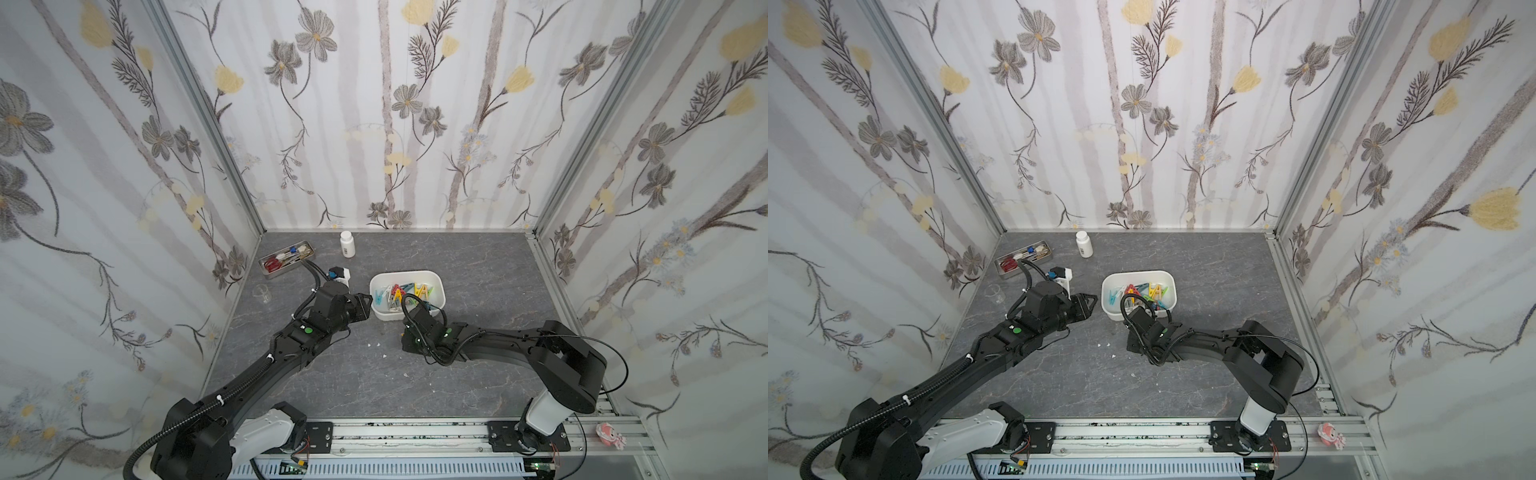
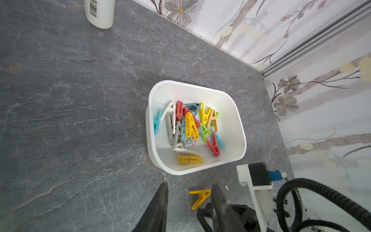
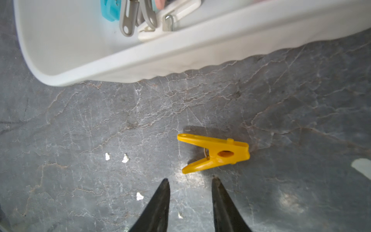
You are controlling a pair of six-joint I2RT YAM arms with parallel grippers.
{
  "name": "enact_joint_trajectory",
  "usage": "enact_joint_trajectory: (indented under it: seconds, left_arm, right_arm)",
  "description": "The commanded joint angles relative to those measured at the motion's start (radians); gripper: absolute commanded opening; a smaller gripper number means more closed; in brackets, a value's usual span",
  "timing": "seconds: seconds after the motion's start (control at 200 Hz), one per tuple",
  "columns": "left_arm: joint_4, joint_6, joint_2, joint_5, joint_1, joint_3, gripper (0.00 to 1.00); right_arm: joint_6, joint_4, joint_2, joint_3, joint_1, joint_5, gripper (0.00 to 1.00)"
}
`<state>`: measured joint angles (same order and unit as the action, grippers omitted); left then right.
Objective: Put the clothespins into the storage box
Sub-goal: Pick up the clothespin from the center of the board.
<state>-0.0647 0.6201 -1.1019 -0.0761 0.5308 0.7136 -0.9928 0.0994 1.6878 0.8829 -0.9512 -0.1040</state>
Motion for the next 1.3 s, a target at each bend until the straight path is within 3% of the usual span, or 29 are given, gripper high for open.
enact_joint_trajectory:
  seconds: [0.0, 0.684, 0.929, 1.029, 1.294]
  left_arm:
    - [0.015, -0.020, 0.012, 0.004, -0.006, -0.002, 0.36]
    - [0.009, -0.021, 0.031, 0.008, -0.017, -0.016, 0.37]
    - [0.009, -0.021, 0.028, 0.007, -0.018, -0.016, 0.37]
    - [0.011, -0.019, 0.025, 0.006, -0.018, -0.019, 0.37]
    - [0.011, -0.023, 0.037, 0.005, -0.020, -0.027, 0.38]
  right_arm:
    - [0.009, 0.008, 0.007, 0.006, 0.001, -0.020, 0.36]
    - [0.085, 0.024, 0.019, 0.008, 0.027, 0.010, 0.29]
    - [0.028, -0.063, -0.005, -0.016, 0.042, 0.073, 0.39]
    - [0.021, -0.065, 0.007, -0.008, 0.045, 0.077, 0.48]
    - [-0.007, -0.053, 0.032, 0.004, 0.045, 0.030, 0.48]
